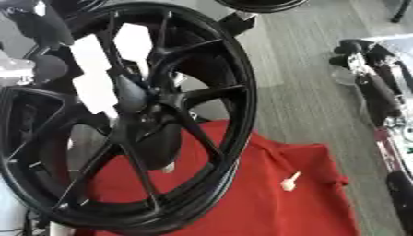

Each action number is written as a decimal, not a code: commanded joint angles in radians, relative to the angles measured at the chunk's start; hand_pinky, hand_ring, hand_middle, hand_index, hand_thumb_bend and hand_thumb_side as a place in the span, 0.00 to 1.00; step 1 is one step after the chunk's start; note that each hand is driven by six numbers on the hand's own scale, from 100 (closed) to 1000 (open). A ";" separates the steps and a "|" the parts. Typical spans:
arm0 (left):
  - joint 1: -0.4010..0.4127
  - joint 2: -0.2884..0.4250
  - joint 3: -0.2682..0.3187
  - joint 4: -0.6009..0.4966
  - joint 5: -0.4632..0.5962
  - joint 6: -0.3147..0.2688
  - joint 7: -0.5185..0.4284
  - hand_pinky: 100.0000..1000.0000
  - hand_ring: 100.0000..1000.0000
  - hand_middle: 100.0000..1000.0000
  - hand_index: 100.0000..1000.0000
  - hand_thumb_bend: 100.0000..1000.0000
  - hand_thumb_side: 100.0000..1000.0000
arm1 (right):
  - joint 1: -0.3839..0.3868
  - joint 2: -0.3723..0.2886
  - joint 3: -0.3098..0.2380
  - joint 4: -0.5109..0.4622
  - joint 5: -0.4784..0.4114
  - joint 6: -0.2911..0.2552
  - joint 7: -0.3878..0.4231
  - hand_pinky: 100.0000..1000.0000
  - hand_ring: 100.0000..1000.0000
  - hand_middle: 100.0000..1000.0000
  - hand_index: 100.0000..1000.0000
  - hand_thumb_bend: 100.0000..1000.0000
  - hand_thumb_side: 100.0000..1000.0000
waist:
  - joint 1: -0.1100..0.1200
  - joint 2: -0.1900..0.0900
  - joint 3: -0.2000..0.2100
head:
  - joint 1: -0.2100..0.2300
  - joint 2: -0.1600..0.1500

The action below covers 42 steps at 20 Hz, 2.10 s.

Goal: Pull the pin out of the wheel hub.

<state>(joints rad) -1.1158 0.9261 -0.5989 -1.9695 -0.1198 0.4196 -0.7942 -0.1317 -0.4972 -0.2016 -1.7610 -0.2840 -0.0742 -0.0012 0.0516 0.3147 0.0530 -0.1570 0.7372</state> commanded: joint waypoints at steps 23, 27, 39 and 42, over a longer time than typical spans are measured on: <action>-0.016 -0.062 -0.063 0.111 -0.080 0.127 -0.085 0.74 0.75 0.71 0.81 0.25 0.76 | -0.004 -0.019 -0.001 -0.016 0.014 -0.003 0.005 0.87 0.66 0.64 0.70 0.00 0.48 | -0.011 -0.013 -0.002 | 0.012 0.008; -0.025 -0.083 -0.080 0.144 -0.110 0.113 -0.092 0.72 0.69 0.64 0.77 0.26 0.75 | -0.005 -0.019 0.001 -0.015 0.016 -0.003 0.007 0.87 0.66 0.64 0.70 0.00 0.48 | -0.010 -0.014 -0.002 | 0.016 0.008; -0.029 -0.084 -0.085 0.146 -0.165 0.073 -0.100 0.56 0.52 0.61 0.76 0.30 0.72 | -0.003 -0.022 0.004 -0.011 0.022 -0.002 0.011 0.87 0.66 0.64 0.70 0.00 0.50 | -0.007 -0.016 0.000 | 0.021 0.014; -0.028 -0.084 -0.086 0.146 -0.172 0.069 -0.102 0.52 0.50 0.62 0.77 0.30 0.72 | -0.002 -0.022 0.004 -0.010 0.023 -0.002 0.011 0.87 0.66 0.64 0.70 0.00 0.51 | -0.007 -0.016 0.000 | 0.021 0.014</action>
<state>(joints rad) -1.1257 0.8259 -0.6937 -1.8174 -0.2856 0.4052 -0.8086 -0.1310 -0.4969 -0.1950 -1.7608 -0.2670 -0.0738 0.0067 0.0467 0.3177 0.0513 -0.1394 0.7468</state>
